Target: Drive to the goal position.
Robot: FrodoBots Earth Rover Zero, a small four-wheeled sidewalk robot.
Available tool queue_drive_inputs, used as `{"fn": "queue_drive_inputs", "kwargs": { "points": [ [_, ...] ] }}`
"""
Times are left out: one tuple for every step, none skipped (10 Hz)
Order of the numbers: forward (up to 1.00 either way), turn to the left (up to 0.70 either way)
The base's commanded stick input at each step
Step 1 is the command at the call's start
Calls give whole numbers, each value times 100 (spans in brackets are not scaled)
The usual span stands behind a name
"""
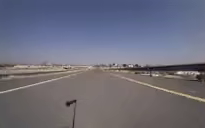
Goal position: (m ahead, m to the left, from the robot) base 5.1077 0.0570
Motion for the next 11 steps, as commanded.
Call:
{"fn": "queue_drive_inputs", "kwargs": {
  "points": [
    [100,0],
    [100,0],
    [100,0],
    [100,0],
    [100,0],
    [100,0],
    [100,0],
    [100,0],
    [100,0],
    [100,0],
    [100,0]
  ]
}}
